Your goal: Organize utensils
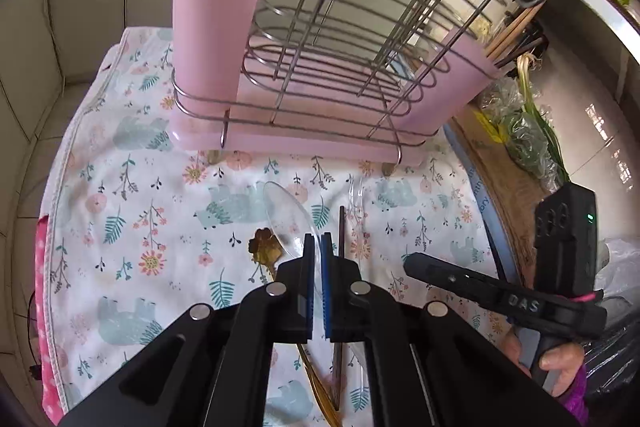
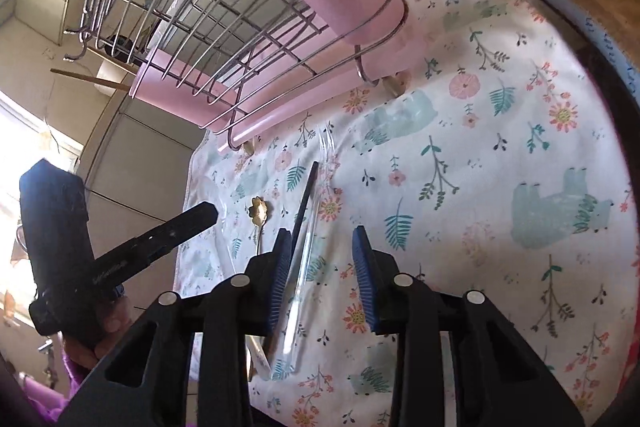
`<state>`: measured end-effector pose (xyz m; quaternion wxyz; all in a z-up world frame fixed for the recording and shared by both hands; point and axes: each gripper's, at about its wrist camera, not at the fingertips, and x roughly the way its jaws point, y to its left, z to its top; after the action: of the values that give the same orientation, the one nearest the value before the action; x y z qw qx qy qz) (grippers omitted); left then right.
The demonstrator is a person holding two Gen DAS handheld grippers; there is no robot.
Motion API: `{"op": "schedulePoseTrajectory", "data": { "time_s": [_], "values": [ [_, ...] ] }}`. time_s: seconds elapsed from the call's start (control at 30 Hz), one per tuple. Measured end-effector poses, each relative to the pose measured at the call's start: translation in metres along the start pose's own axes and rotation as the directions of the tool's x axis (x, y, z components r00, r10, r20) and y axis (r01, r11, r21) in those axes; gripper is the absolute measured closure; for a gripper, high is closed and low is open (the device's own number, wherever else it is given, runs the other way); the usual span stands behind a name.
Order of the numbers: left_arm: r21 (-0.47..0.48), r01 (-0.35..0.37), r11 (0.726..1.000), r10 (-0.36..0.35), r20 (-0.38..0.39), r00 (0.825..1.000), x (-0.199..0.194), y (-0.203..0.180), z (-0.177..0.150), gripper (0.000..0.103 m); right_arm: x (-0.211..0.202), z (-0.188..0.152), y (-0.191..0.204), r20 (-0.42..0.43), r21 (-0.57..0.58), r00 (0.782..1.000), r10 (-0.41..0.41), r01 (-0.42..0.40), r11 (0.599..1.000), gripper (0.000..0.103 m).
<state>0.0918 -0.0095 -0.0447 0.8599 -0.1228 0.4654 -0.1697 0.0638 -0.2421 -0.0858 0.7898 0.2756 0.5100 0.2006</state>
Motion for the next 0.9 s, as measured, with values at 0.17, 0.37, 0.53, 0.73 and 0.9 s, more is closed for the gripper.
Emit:
{"op": "schedulePoseTrajectory", "data": {
  "time_s": [0.17,0.37,0.53,0.73,0.9],
  "values": [
    [0.01,0.036,0.999,-0.037,0.072,0.997,-0.028,0.004,-0.002,0.101,0.028,0.018,-0.002,-0.069,0.059,0.997,0.021,-0.017,0.998,0.073],
    [0.018,0.065,0.998,-0.066,0.125,0.99,-0.044,0.006,-0.001,0.101,0.057,0.025,0.005,-0.117,0.067,0.993,-0.016,0.024,0.997,0.077],
    [-0.001,0.084,0.996,-0.083,0.145,0.986,-0.048,0.012,-0.001,0.101,0.07,0.026,0.005,-0.128,0.077,0.992,-0.015,0.025,0.997,0.096],
    [-0.011,0.082,0.997,-0.079,0.171,0.982,-0.053,0.018,0.0,0.101,0.057,0.021,0.003,-0.083,0.082,0.996,-0.013,0.02,0.996,0.098],
    [0.01,0.063,0.998,-0.063,0.215,0.975,-0.064,0.012,-0.001,0.101,0.03,0.013,0.007,-0.003,0.062,1.0,0.01,-0.01,0.998,0.1]
  ]
}}
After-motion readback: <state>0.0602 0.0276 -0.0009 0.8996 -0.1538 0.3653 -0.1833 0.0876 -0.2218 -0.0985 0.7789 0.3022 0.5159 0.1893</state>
